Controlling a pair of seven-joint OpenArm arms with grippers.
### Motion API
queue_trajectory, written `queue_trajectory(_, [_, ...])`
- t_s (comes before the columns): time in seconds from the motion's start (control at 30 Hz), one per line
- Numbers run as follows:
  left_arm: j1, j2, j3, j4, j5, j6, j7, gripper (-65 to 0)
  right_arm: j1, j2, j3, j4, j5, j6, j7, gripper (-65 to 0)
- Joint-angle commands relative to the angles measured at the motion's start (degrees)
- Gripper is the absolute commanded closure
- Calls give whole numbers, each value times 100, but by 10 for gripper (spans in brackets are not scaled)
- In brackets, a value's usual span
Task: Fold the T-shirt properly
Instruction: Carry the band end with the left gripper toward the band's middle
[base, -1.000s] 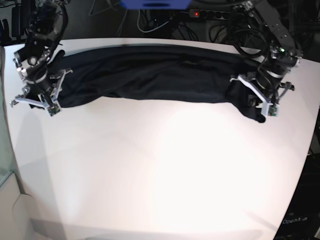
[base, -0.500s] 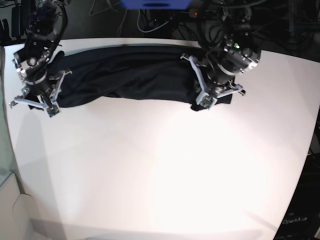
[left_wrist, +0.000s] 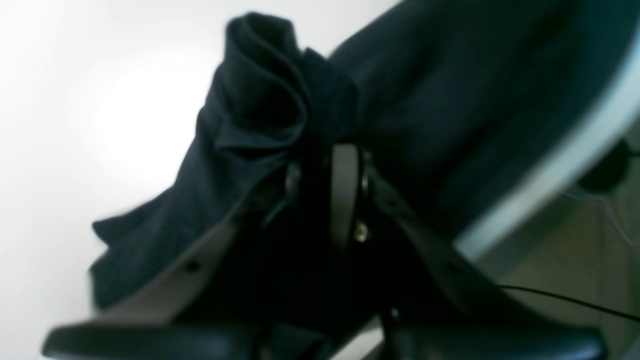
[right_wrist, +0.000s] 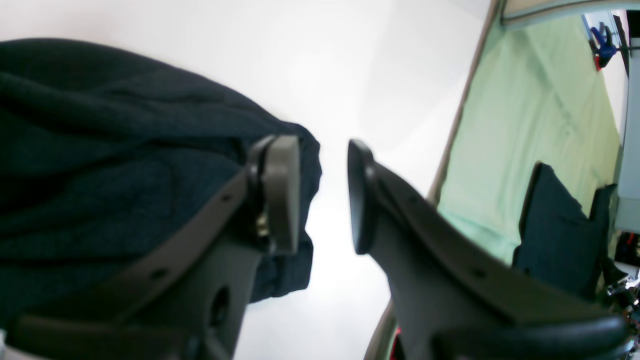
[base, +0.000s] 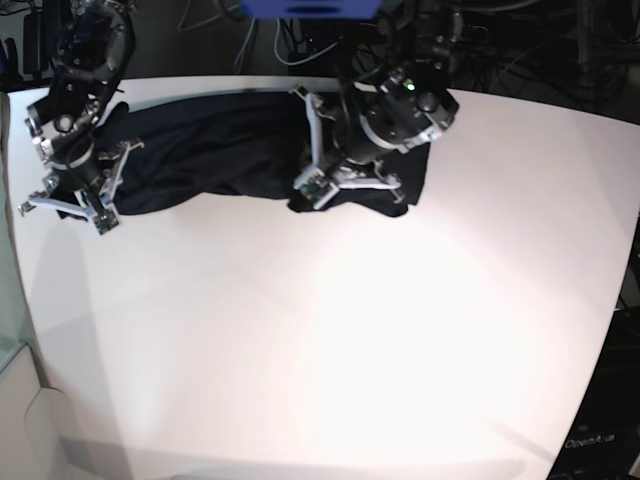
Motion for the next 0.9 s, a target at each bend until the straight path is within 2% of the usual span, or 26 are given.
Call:
queue_trajectory(0.0, [-54,49,71,22,-58,-1,-98,0,49,54,28,103,-3,-42,83,-181])
queue_trajectory(0.3, [-229,49,564,-471,-128,-1,-133,0,23,54,28,103,-3,-42,56,-181])
queue_trajectory(0.63, [-704,49,590,-1139,-1544,-1,-142,0,-3,54,19,103,-3,-42,56,-181])
queue_trajectory(0.87, [-739,49,581,-1130,-1693,-1,-151,0,-3,54,19,103,-3,-42,56,-181])
